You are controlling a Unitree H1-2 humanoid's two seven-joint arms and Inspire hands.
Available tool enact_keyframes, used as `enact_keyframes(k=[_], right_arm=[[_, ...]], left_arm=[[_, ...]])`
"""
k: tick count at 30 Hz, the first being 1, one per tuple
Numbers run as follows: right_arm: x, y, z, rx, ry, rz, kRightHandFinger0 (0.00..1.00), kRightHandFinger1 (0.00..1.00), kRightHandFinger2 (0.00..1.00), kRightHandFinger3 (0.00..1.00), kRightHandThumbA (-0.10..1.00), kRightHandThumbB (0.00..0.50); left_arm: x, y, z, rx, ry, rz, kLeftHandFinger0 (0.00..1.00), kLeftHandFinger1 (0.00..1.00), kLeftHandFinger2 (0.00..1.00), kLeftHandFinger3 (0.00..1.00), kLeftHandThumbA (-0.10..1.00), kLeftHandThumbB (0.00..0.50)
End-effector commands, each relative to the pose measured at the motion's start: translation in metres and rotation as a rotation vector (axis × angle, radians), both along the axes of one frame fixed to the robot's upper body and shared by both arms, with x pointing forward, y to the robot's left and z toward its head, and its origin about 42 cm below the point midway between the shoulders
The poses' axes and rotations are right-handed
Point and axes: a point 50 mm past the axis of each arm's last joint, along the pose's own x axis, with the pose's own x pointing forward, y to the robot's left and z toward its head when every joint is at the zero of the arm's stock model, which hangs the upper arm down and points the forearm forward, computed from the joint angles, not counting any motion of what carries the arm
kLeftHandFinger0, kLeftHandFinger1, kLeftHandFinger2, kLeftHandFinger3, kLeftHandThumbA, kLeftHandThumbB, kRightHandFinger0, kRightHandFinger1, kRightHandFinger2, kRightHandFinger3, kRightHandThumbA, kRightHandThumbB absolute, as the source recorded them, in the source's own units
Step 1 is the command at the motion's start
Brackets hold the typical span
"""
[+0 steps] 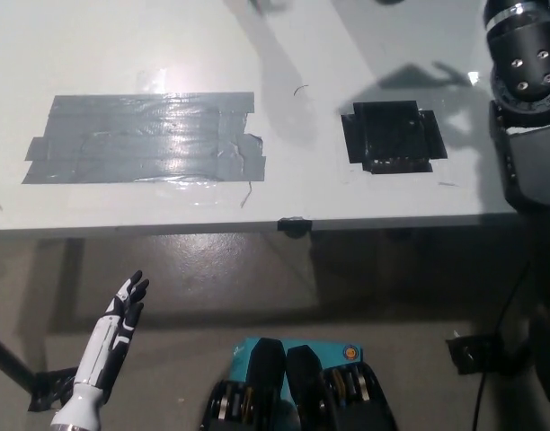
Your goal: A person hands over a roll of toilet paper to the robot , and the robot inserts its right thumb into the hole in the centre to grab the roll, and then places it on the balck area on the desk.
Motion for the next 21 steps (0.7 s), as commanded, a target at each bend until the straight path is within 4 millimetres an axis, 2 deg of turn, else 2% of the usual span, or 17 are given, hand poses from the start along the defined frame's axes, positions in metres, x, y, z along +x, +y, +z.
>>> enact_keyframes(k=[1,4,6,10,12,15,17,19,21], right_arm=[[-0.005,-0.010,0.052,0.144,-0.089,0.050,0.00,0.43,0.82,0.86,-0.10,0.119],[-0.004,-0.025,0.044,0.225,-0.044,0.043,0.01,0.46,0.85,0.90,-0.10,0.095],[-0.003,-0.033,0.037,0.225,-0.045,0.026,0.03,0.46,0.86,0.93,-0.10,0.109],[0.002,-0.047,0.024,0.222,-0.027,-0.004,0.01,0.44,0.84,0.93,-0.10,0.109],[0.004,-0.054,0.016,0.209,0.009,-0.026,0.00,0.44,0.84,0.91,-0.10,0.094],[0.006,-0.060,0.007,0.160,0.032,-0.053,0.00,0.43,0.83,0.90,-0.10,0.107],[0.007,-0.062,0.000,0.090,0.041,-0.068,0.00,0.44,0.84,0.89,-0.10,0.152],[0.007,-0.062,-0.006,0.040,0.051,-0.079,0.00,0.45,0.86,0.91,-0.10,0.151],[0.008,-0.063,-0.013,0.004,0.075,-0.089,0.00,0.42,0.86,0.90,-0.10,0.164]], left_arm=[[0.005,0.005,0.010,0.030,-0.039,-0.001,1.00,1.00,1.00,1.00,1.00,0.500],[0.005,0.004,0.008,0.029,-0.038,-0.002,1.00,1.00,1.00,1.00,1.00,0.500],[0.004,0.004,0.006,0.024,-0.038,-0.001,1.00,1.00,1.00,1.00,1.00,0.500],[0.003,0.005,0.007,0.032,-0.039,0.003,1.00,1.00,1.00,1.00,1.00,0.500],[0.002,0.005,0.007,0.035,-0.040,0.002,1.00,1.00,1.00,1.00,1.00,0.500],[0.001,0.005,0.007,0.031,-0.041,-0.001,1.00,1.00,1.00,1.00,1.00,0.500],[0.000,0.007,0.005,0.033,-0.039,-0.001,1.00,1.00,1.00,1.00,1.00,0.500],[0.000,0.007,0.005,0.031,-0.036,-0.002,1.00,1.00,1.00,1.00,1.00,0.500],[-0.001,0.008,0.004,0.030,-0.031,0.000,1.00,1.00,1.00,1.00,1.00,0.500]])
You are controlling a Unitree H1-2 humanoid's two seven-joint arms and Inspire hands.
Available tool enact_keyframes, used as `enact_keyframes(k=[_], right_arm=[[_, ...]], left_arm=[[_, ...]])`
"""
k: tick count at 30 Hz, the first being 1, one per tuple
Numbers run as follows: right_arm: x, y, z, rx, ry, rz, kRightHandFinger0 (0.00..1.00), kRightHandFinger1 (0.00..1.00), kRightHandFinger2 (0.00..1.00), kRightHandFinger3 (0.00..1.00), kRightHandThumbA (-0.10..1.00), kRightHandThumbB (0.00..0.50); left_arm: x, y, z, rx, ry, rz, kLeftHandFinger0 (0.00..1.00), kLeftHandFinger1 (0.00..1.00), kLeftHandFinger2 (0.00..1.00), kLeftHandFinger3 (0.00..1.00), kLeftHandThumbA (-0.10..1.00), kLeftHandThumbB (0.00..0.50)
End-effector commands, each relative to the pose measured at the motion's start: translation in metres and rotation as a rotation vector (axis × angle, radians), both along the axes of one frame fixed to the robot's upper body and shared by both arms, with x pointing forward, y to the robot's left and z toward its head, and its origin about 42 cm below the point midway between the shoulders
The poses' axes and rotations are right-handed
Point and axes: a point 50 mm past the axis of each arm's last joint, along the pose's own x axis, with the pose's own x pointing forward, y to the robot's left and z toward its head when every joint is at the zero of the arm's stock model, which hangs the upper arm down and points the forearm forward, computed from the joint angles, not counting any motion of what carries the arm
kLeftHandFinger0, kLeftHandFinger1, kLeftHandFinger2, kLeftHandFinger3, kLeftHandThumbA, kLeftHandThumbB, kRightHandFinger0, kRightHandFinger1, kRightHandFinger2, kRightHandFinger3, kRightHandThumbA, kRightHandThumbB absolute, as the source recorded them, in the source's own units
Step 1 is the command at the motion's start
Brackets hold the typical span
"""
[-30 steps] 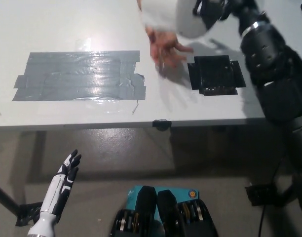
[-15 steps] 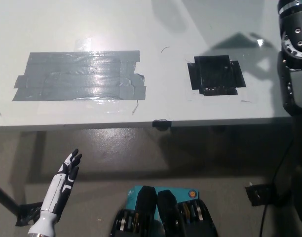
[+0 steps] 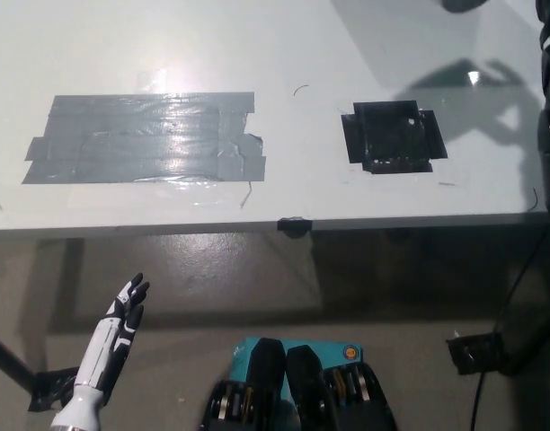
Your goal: A person hands over a roll of toilet paper to the robot , and the robot inserts its right thumb into the hole in the centre to grab the roll, and then places it on the balck area on the desk.
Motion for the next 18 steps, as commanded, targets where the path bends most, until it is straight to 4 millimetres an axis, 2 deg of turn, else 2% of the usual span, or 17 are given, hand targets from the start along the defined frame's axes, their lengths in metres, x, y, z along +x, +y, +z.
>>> enact_keyframes(k=[1,2,3,7,9,11,12,15,16,17,18], right_arm=[[0.000,-0.006,0.017,-0.113,-0.052,-0.009,0.00,0.40,0.85,0.90,-0.10,0.167],[0.000,-0.007,0.015,-0.120,-0.046,-0.005,0.00,0.39,0.86,0.91,-0.10,0.166],[-0.001,-0.007,0.011,-0.131,-0.032,-0.003,0.00,0.38,0.84,0.88,-0.10,0.171],[0.000,-0.012,0.000,-0.215,-0.016,-0.015,0.04,0.45,0.88,0.86,-0.10,0.173],[-0.002,-0.013,-0.006,-0.263,-0.003,0.000,0.00,0.46,0.92,0.88,-0.10,0.145],[-0.002,-0.015,-0.010,-0.285,-0.008,0.008,0.01,0.50,0.94,0.92,-0.10,0.149],[0.000,-0.015,-0.016,-0.317,-0.013,0.021,0.03,0.53,0.93,0.93,-0.10,0.149],[0.001,-0.013,-0.032,-0.351,0.002,0.036,0.04,0.52,0.90,0.91,-0.10,0.152],[0.003,-0.011,-0.043,-0.362,0.014,0.047,0.13,0.53,0.84,0.89,-0.10,0.152],[0.004,-0.011,-0.047,-0.366,0.020,0.049,0.10,0.47,0.78,0.85,-0.10,0.156],[0.005,-0.010,-0.053,-0.379,0.033,0.047,0.12,0.45,0.71,0.82,-0.10,0.159]], left_arm=[[0.000,0.007,0.007,0.020,-0.039,0.000,1.00,1.00,1.00,1.00,1.00,0.500],[0.000,0.007,0.007,0.020,-0.039,0.000,1.00,1.00,1.00,1.00,1.00,0.500],[-0.001,0.006,0.007,0.021,-0.041,0.000,1.00,1.00,1.00,1.00,1.00,0.500],[0.000,0.006,0.007,0.025,-0.042,0.002,1.00,1.00,1.00,1.00,1.00,0.500],[0.000,0.006,0.007,0.014,-0.044,0.000,1.00,1.00,1.00,1.00,1.00,0.500],[0.000,0.006,0.008,0.014,-0.043,-0.001,1.00,1.00,1.00,1.00,1.00,0.500],[0.001,0.006,0.008,0.014,-0.042,0.000,1.00,1.00,1.00,1.00,1.00,0.500],[0.001,0.005,0.007,0.011,-0.039,0.000,1.00,1.00,1.00,1.00,1.00,0.500],[0.001,0.005,0.007,0.009,-0.040,-0.001,1.00,1.00,1.00,1.00,1.00,0.500],[0.001,0.005,0.007,0.010,-0.040,-0.001,1.00,1.00,1.00,1.00,1.00,0.500],[0.001,0.004,0.007,0.015,-0.041,-0.001,1.00,1.00,1.00,1.00,1.00,0.500]])
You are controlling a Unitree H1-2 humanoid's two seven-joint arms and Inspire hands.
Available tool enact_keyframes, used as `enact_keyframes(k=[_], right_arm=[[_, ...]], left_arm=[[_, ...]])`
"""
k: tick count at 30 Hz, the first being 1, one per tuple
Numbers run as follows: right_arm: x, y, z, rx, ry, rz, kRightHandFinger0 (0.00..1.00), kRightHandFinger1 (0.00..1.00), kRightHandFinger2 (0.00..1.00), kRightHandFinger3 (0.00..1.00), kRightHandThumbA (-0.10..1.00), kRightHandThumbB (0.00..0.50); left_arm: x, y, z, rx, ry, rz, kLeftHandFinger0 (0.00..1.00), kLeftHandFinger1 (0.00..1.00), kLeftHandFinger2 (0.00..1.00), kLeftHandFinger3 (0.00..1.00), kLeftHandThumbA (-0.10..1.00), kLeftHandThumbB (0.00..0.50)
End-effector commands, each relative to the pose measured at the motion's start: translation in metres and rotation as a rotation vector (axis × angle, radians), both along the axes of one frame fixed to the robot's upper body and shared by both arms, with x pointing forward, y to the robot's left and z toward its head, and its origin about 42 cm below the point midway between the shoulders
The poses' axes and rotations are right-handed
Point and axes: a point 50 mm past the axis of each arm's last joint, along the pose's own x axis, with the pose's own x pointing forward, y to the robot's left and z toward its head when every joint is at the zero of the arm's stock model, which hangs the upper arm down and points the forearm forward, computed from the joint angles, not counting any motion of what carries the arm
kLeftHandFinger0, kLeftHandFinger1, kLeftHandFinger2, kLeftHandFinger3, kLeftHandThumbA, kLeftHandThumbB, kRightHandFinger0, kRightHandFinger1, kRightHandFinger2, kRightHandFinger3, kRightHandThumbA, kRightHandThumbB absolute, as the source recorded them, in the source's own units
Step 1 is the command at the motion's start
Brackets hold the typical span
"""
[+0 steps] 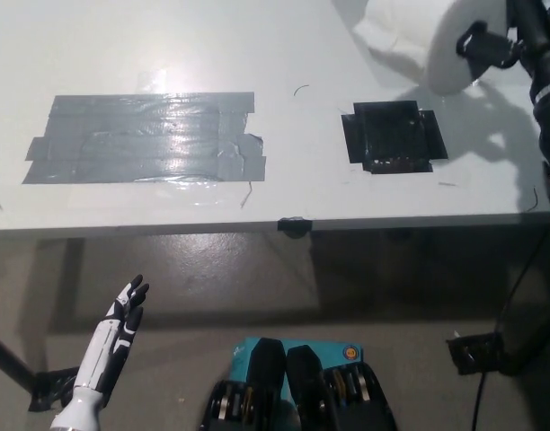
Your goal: A person hands over a roll of toilet paper to the robot , and the robot inserts its right thumb into the hole in the centre to grab the roll, and then places it on the balck area on the desk.
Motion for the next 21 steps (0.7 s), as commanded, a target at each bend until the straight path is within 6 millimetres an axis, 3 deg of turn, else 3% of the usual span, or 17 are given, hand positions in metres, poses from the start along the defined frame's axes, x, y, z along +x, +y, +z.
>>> enact_keyframes(k=[1,3,6,8,11,17,21], right_arm=[[0.004,0.002,0.006,-0.083,-0.077,0.067,0.09,0.43,0.71,0.81,-0.10,0.154],[0.005,0.003,-0.012,-0.116,-0.045,0.091,0.06,0.48,0.85,0.84,-0.10,0.165],[0.007,0.003,-0.025,-0.141,-0.015,0.087,0.00,0.49,0.93,0.87,-0.10,0.168],[0.008,0.002,-0.029,-0.184,0.006,0.066,0.02,0.53,0.96,0.90,-0.10,0.166],[0.008,-0.002,-0.036,-0.220,0.031,0.063,0.01,0.55,0.95,0.87,-0.10,0.157],[0.009,-0.003,-0.044,-0.269,0.067,0.072,0.04,0.60,0.98,1.00,-0.10,0.143],[0.010,-0.001,-0.050,-0.289,0.089,0.086,0.05,0.59,0.95,0.99,-0.10,0.146]], left_arm=[[0.002,0.004,0.008,0.016,-0.046,-0.002,1.00,1.00,1.00,1.00,1.00,0.500],[0.002,0.004,0.008,0.013,-0.049,0.001,1.00,1.00,1.00,1.00,1.00,0.500],[0.004,0.004,0.010,0.012,-0.050,0.000,1.00,1.00,1.00,1.00,1.00,0.500],[0.005,0.004,0.012,0.011,-0.050,0.000,1.00,1.00,1.00,1.00,1.00,0.500],[0.005,0.005,0.012,0.019,-0.051,-0.003,1.00,1.00,1.00,1.00,1.00,0.500],[0.005,0.005,0.012,0.018,-0.051,-0.005,1.00,1.00,1.00,1.00,1.00,0.500],[0.004,0.004,0.010,0.022,-0.048,-0.004,1.00,1.00,1.00,1.00,1.00,0.500]])
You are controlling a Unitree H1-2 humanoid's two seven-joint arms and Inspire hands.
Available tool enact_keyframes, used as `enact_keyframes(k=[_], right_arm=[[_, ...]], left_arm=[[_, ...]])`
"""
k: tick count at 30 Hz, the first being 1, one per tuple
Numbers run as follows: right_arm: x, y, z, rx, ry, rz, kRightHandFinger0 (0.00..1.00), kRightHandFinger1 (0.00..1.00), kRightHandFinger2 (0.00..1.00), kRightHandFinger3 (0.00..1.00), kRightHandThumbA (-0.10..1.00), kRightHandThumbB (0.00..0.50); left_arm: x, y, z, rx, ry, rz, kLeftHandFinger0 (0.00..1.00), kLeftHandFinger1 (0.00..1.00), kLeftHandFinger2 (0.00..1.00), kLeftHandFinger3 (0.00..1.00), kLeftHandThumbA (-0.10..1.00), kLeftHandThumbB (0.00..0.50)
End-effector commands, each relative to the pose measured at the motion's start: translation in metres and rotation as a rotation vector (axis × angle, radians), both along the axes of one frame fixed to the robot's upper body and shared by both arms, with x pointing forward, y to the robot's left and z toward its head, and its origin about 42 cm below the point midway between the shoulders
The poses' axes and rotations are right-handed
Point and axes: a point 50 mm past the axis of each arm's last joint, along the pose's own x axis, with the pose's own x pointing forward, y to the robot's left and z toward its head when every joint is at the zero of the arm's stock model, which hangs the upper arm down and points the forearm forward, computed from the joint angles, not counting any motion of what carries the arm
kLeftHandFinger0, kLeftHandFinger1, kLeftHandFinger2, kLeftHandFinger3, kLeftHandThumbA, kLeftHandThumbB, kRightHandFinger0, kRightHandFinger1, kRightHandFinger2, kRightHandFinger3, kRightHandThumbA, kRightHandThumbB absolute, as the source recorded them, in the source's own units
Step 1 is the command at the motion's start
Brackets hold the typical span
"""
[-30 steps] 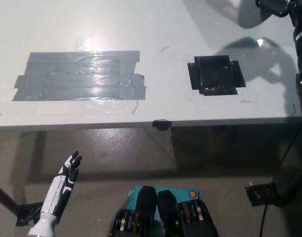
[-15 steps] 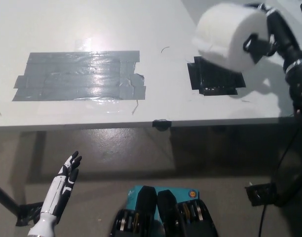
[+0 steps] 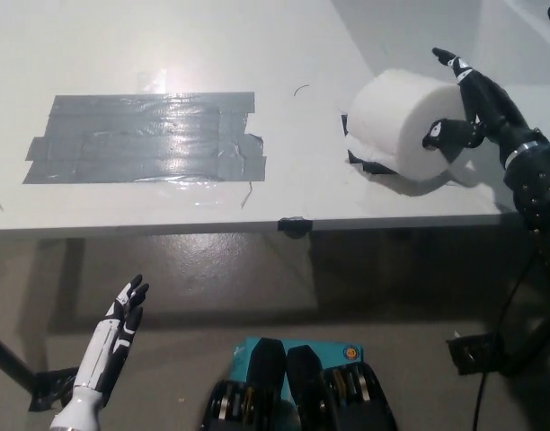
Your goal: A person hands over a roll of toilet paper to the robot , and the robot inserts its right thumb into the hole in the centre to grab the roll, and then places it on the balck area on the desk.
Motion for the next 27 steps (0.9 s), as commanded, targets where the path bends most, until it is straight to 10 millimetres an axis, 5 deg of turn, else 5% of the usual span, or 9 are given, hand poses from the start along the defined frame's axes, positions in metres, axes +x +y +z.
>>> enact_keyframes(k=[1,7,8,9,10,15,19,27], right_arm=[[0.009,0.000,0.029,-0.068,-0.061,0.057,0.06,0.59,0.95,0.99,-0.10,0.134],[0.019,0.004,0.043,-0.215,0.066,0.108,0.12,0.66,0.98,0.97,-0.10,0.168],[0.021,0.006,0.051,-0.258,0.108,0.108,0.54,1.00,1.00,1.00,0.05,0.335],[0.022,0.008,0.060,-0.307,0.156,0.106,0.75,1.00,1.00,1.00,0.05,0.273],[0.024,0.009,0.067,-0.330,0.198,0.114,1.00,1.00,1.00,1.00,0.13,0.295],[0.029,0.020,0.109,-0.468,0.334,0.183,1.00,1.00,1.00,1.00,0.38,0.459],[0.033,0.033,0.135,-0.598,0.331,0.186,1.00,1.00,1.00,1.00,0.53,0.500],[0.031,0.049,0.163,-0.613,0.397,0.186,1.00,1.00,1.00,1.00,0.53,0.500]], left_arm=[[0.004,0.004,0.009,0.013,-0.046,-0.004,1.00,1.00,1.00,1.00,1.00,0.500],[0.004,0.004,0.012,0.011,-0.049,-0.006,1.00,1.00,1.00,1.00,1.00,0.500],[0.004,0.005,0.012,0.016,-0.051,-0.003,1.00,1.00,1.00,1.00,1.00,0.500],[0.005,0.005,0.012,0.022,-0.052,-0.001,1.00,1.00,1.00,1.00,1.00,0.500],[0.005,0.004,0.012,0.022,-0.050,-0.002,1.00,1.00,1.00,1.00,1.00,0.500],[0.005,0.004,0.012,0.024,-0.047,-0.008,1.00,1.00,1.00,1.00,1.00,0.500],[0.006,0.004,0.014,0.025,-0.053,-0.008,1.00,1.00,1.00,1.00,1.00,0.500],[0.005,0.004,0.013,0.024,-0.050,-0.014,1.00,1.00,1.00,1.00,1.00,0.500]])
